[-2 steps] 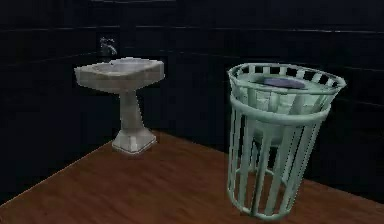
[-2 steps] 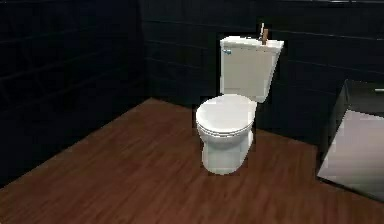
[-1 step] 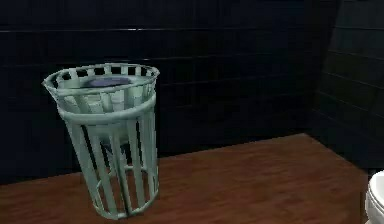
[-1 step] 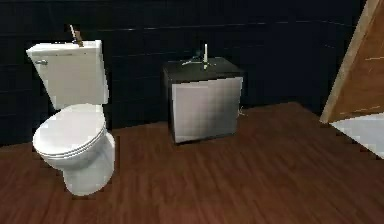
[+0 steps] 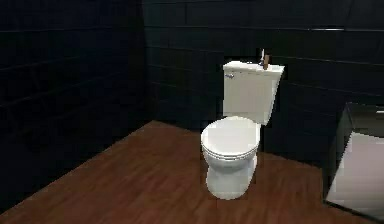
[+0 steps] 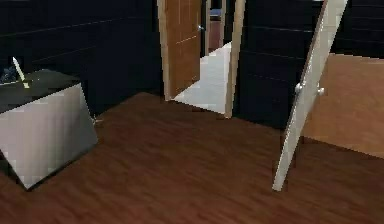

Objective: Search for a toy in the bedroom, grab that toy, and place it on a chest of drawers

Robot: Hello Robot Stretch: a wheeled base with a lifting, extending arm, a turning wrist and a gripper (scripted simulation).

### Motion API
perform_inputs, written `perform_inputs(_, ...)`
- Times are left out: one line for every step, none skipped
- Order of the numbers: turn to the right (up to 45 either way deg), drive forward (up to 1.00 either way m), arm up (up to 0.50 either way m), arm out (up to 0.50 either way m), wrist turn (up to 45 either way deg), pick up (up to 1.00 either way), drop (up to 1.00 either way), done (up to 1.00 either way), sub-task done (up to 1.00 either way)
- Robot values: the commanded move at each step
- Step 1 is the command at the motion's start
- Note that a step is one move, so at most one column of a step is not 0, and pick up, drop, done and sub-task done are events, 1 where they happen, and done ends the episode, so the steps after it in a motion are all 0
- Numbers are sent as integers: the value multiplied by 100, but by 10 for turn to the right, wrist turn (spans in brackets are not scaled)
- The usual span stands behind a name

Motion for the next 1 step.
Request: perform_inputs(450, 0, 0, 0, 0, 0, 0, 0, 0)
